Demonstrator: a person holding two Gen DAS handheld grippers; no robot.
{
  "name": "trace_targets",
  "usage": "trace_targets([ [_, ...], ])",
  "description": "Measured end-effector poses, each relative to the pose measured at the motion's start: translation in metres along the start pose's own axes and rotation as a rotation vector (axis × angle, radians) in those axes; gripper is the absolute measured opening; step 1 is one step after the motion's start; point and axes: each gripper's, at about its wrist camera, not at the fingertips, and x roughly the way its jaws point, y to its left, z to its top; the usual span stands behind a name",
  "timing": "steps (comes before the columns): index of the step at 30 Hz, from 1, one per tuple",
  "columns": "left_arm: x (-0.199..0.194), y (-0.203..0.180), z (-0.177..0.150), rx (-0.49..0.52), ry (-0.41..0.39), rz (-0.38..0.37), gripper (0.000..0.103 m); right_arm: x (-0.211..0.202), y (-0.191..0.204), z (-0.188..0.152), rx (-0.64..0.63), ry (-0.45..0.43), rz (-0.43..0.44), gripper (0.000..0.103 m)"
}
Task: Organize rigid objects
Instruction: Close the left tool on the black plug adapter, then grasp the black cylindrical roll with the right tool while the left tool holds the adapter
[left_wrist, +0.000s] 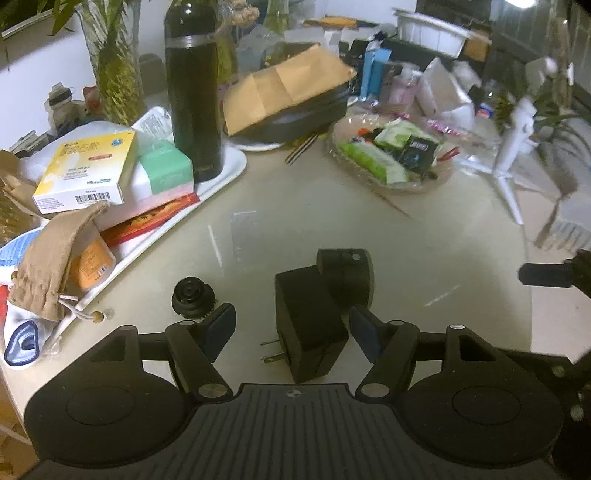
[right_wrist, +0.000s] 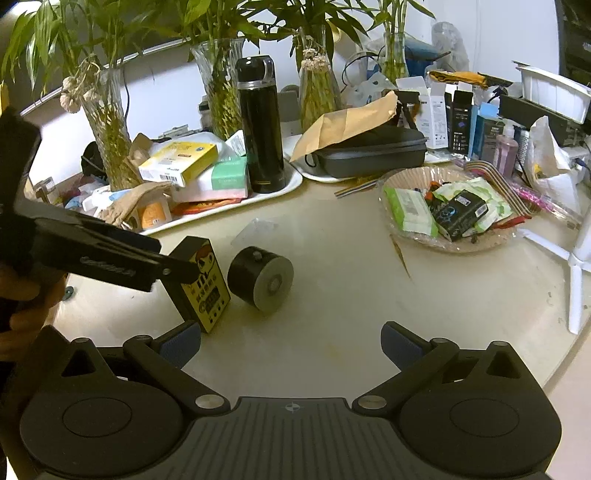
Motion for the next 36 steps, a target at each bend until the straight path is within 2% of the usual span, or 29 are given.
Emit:
trace_targets([
  [5, 0.011, -0.011, 0.004, -0.002, 0.026, 0.050, 0.065, -0.002, -0.003, -0.002, 0.010, 0.001, -0.001, 0.103],
  [8, 0.016, -0.014, 0.006, -0.005, 0.046, 0.090, 0.050, -0.002, -0.003, -0.002, 0.013, 0.000, -0.002, 0.103],
  [9, 0.018, -0.014, 0.006, -0.006, 0.053, 0.096, 0.043, -0.002, -0.003, -0.002, 0.013, 0.001, -0.002, 0.103],
  [10, 0.020, -0.014, 0.006, -0.007, 0.060, 0.102, 0.032, -0.002, -0.003, -0.002, 0.012, 0.000, -0.002, 0.103],
  [12, 0.021, -0.014, 0.005, 0.000, 0.067, 0.114, 0.026, -0.002, -0.003, -0.002, 0.013, 0.001, -0.002, 0.103],
  [21, 0.008, -0.014, 0.004, 0.033, 0.001, 0.087, 0.026, 0.001, -0.002, -0.001, 0.014, 0.002, -0.001, 0.103],
  [36, -0.019, 0.019, -0.003, -0.019, -0.123, -0.008, 0.026, 0.030, 0.018, 0.015, -0.029, 0.019, 0.025, 0.103],
])
